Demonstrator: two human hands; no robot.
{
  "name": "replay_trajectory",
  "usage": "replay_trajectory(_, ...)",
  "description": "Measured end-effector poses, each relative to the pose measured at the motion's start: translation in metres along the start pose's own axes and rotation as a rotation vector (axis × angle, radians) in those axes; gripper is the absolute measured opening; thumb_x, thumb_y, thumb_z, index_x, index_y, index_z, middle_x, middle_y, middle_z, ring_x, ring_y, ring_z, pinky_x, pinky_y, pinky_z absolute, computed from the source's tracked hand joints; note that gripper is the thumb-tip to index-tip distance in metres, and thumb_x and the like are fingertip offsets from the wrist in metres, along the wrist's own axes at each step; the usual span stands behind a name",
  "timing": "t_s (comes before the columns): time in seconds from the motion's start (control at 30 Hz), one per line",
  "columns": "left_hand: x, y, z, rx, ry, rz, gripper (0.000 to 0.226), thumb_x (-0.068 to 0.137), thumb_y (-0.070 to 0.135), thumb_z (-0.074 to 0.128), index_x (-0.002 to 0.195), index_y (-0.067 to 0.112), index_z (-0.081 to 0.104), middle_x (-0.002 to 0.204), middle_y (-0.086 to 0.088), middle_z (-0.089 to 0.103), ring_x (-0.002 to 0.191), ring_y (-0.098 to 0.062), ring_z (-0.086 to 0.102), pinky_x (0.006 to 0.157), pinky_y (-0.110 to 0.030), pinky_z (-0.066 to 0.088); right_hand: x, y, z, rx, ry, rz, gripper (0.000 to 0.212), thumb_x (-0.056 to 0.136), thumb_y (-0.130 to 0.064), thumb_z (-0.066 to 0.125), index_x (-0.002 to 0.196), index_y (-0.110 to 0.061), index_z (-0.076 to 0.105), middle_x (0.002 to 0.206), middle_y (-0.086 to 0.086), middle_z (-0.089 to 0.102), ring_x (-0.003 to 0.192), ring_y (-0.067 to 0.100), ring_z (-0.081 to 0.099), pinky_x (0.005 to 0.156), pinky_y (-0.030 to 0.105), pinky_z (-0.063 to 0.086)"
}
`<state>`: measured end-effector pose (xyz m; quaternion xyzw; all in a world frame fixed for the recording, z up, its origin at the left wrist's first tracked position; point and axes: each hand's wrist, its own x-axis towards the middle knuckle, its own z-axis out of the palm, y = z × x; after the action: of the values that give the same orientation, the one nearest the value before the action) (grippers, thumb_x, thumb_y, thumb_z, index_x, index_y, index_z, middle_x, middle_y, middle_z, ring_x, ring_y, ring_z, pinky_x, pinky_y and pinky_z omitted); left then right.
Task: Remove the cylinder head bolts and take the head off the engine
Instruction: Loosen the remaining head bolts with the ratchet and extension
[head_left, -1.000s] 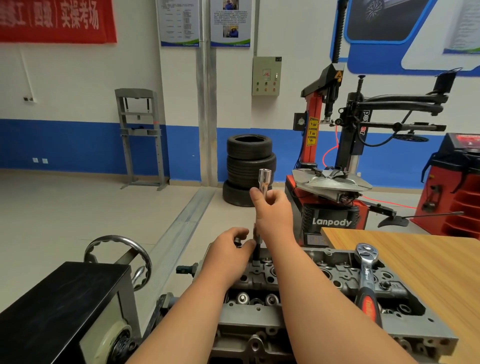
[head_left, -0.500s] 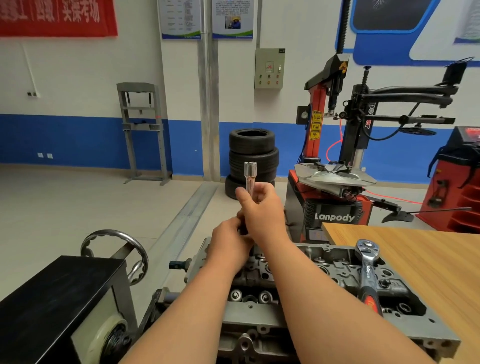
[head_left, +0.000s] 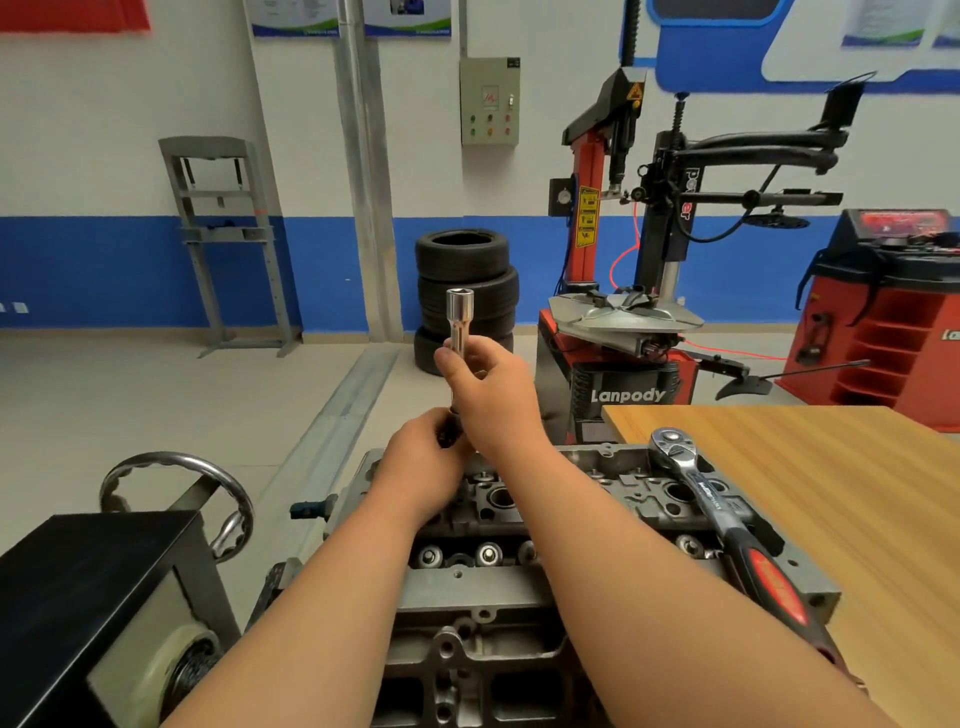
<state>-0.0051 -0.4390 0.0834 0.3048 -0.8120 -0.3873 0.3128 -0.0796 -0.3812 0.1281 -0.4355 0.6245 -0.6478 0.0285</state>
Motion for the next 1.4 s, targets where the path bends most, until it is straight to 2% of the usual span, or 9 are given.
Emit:
replay_trajectory(0.1, -0.001, 0.002, 0.002, -0.023, 0.079, -0.033, 0.008, 0.083, 0.032, 0.069, 0.081, 0.025, 0.065, 0.076, 0.004, 0.068, 0.074, -0.019, 0.064, 0.065, -0.033, 0.051, 0.002, 0.002, -0.006, 0.025, 0.038, 0.055, 0.017, 0.086, -0.031, 0.069, 0.078, -0.021, 0.058, 0.067, -0.004, 0.060, 0.063, 0.011, 0.057, 0.065, 0.032, 0.049)
replay_trajectory(0.27, 0.002, 0.010, 0.005, 0.029, 0.153, -0.119, 0.034, 0.074, 0.046, 0.074, 0.068, 0.023, 0.050, 0.063, 0.005, 0.057, 0.061, -0.019, 0.053, 0.059, -0.031, 0.041, 0.012, -0.005, -0.018, -0.127, -0.170, -0.025, 0.029, 0.096, -0.029, 0.055, 0.086, -0.003, 0.064, 0.082, 0.019, 0.064, 0.073, 0.027, 0.058, 0.074, 0.045, 0.049)
replay_trajectory(0.5, 0.001, 0.003, 0.001, 0.023, 0.068, -0.070, 0.015, 0.082, 0.035, 0.068, 0.086, 0.022, 0.060, 0.083, 0.002, 0.066, 0.077, -0.019, 0.062, 0.066, -0.033, 0.049, 0.002, 0.006, -0.007, -0.064, -0.052, -0.001, 0.021, 0.084, -0.029, 0.072, 0.074, -0.019, 0.057, 0.065, -0.007, 0.059, 0.062, 0.009, 0.056, 0.065, 0.031, 0.050)
replay_trajectory(0.67, -0.002, -0.003, -0.005, -0.107, -0.069, 0.028, 0.013, 0.092, 0.025, 0.062, 0.104, 0.026, 0.067, 0.099, 0.008, 0.069, 0.093, -0.013, 0.063, 0.083, -0.031, 0.049, 0.004, 0.008, -0.017, 0.010, -0.089, -0.034, 0.020, 0.092, -0.022, 0.064, 0.080, -0.006, 0.067, 0.065, 0.005, 0.060, 0.060, 0.006, 0.051, 0.061, 0.021, 0.044)
replay_trajectory(0.77, -0.001, -0.002, -0.005, -0.097, -0.006, 0.016, 0.006, 0.089, 0.027, 0.067, 0.093, 0.025, 0.069, 0.087, 0.004, 0.070, 0.080, -0.017, 0.063, 0.069, -0.030, 0.047, 0.004, 0.008, -0.016, 0.016, -0.164, -0.018, 0.026, 0.097, -0.024, 0.056, 0.085, -0.006, 0.069, 0.071, -0.002, 0.062, 0.062, 0.000, 0.051, 0.062, 0.012, 0.042)
replay_trajectory(0.9, 0.001, 0.005, -0.002, -0.004, 0.167, -0.070, 0.025, 0.072, 0.036, 0.077, 0.070, 0.021, 0.057, 0.066, 0.006, 0.060, 0.059, -0.012, 0.054, 0.052, -0.025, 0.036, 0.003, 0.010, -0.009, 0.021, -0.120, 0.075, 0.019, 0.089, -0.030, 0.066, 0.098, -0.014, 0.064, 0.086, 0.002, 0.065, 0.077, 0.010, 0.061, 0.072, 0.027, 0.050)
replay_trajectory(0.97, 0.001, 0.008, 0.000, 0.023, 0.181, -0.107, 0.032, 0.071, 0.038, 0.077, 0.069, 0.020, 0.051, 0.066, 0.004, 0.058, 0.059, -0.014, 0.052, 0.053, -0.027, 0.036, 0.003, 0.010, -0.008, 0.019, -0.069, 0.114, 0.019, 0.083, -0.029, 0.073, 0.088, -0.013, 0.064, 0.083, 0.006, 0.068, 0.072, 0.013, 0.063, 0.068, 0.029, 0.053)
replay_trajectory(1.2, -0.001, -0.001, -0.007, -0.065, -0.065, -0.014, 0.021, 0.092, 0.031, 0.061, 0.111, 0.022, 0.066, 0.107, 0.005, 0.069, 0.097, -0.015, 0.063, 0.084, -0.035, 0.051, 0.002, 0.012, -0.015, -0.012, -0.135, 0.054, 0.022, 0.097, -0.024, 0.053, 0.089, -0.012, 0.069, 0.080, 0.006, 0.067, 0.065, -0.002, 0.054, 0.061, 0.013, 0.044)
replay_trajectory(1.4, 0.004, 0.006, -0.002, -0.014, 0.099, -0.090, 0.021, 0.076, 0.032, 0.076, 0.074, 0.022, 0.057, 0.072, 0.003, 0.063, 0.067, -0.017, 0.059, 0.062, -0.030, 0.047, 0.005, 0.017, -0.009, -0.065, -0.096, 0.136, 0.023, 0.083, -0.029, 0.073, 0.076, -0.011, 0.059, 0.062, -0.005, 0.056, 0.051, 0.001, 0.051, 0.052, 0.017, 0.044)
